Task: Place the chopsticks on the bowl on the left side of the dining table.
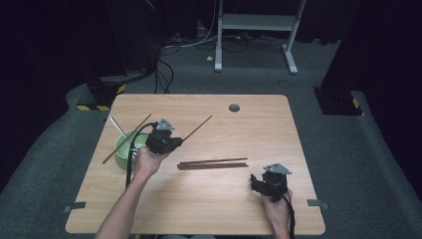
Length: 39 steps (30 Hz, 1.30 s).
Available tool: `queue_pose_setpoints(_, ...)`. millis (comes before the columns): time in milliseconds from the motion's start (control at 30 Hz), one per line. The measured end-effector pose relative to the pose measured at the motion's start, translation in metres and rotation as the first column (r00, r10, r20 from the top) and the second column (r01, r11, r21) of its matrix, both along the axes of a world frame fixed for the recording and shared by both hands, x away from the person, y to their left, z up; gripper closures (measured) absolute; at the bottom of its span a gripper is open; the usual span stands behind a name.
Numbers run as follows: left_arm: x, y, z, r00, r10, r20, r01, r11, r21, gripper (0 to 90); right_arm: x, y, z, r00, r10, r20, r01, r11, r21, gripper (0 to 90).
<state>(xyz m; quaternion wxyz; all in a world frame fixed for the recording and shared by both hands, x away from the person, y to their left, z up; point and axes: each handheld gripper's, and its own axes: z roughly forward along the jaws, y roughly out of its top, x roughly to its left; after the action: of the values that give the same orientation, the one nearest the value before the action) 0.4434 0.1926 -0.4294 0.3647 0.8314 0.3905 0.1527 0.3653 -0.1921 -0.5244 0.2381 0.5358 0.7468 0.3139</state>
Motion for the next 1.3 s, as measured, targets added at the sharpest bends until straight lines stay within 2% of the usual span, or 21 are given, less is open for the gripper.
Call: queue_pose_setpoints(1300,-0.012,0.027,0.013,0.9991,0.037,0.019,-0.036,0.999,-0.026,85.0,0.0,0.0,0.0,1.0,0.0,0.0,0.0,1.0,0.0,24.7)
